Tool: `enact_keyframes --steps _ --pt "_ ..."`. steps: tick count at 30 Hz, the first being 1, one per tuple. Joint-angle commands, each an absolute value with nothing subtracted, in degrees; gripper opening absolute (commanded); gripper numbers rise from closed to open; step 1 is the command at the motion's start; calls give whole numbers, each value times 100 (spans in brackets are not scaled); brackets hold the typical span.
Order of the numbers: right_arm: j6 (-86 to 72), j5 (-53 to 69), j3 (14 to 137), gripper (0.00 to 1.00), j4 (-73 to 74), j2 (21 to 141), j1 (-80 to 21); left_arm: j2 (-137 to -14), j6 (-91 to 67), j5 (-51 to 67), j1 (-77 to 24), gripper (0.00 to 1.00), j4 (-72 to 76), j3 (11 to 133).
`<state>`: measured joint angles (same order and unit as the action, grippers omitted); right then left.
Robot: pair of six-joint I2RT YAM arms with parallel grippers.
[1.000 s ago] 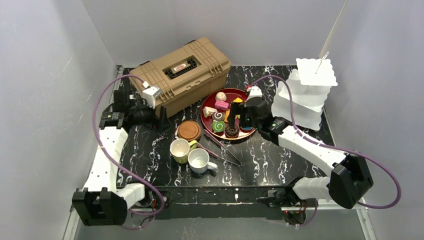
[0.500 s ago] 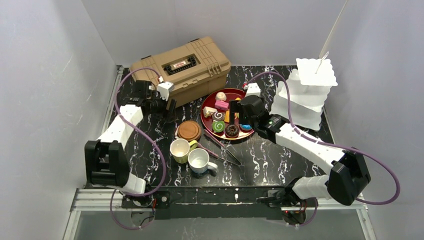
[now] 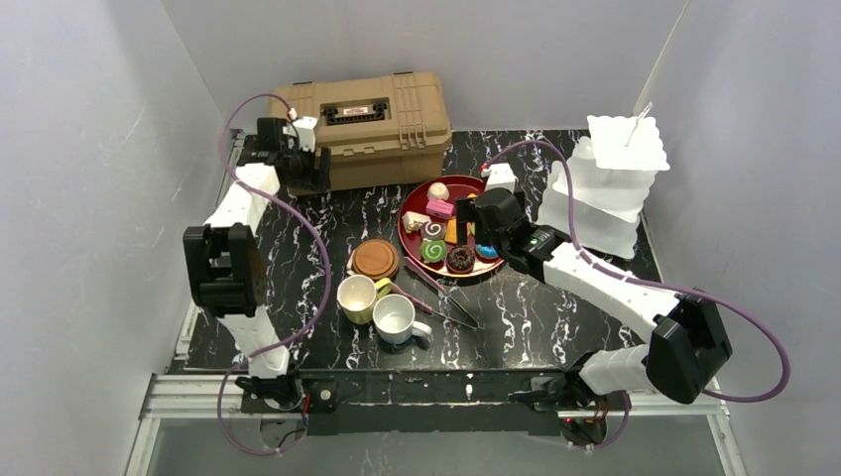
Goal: Serve the afternoon tea
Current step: Move the distractor to the center of the board.
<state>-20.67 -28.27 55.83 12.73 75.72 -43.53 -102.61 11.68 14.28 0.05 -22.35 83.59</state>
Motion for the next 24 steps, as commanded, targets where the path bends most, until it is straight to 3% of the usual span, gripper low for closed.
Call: enact_keyframes --steps 1,8,15,18,24 --pt "-1987 -3023 5885 100 1175 7691 -4369 -10740 912 1267 300 74 -2221 9304" --pt "-2027 -2818 6178 100 1163 7950 -4094 -11155 651 1473 427 74 -2686 9963" --pt "-1775 -2649 7013 100 1276 8726 -3949 -9563 945 2773 157 74 -2609 8070" --pt "-1743 -2636 7110 100 1296 8785 -3876 -9128 1296 2705 -374 75 -2396 7375" --pt "-1775 -2767 7167 100 1527 8665 -3707 -10208 1190 2125 -813 75 -2200 8393"
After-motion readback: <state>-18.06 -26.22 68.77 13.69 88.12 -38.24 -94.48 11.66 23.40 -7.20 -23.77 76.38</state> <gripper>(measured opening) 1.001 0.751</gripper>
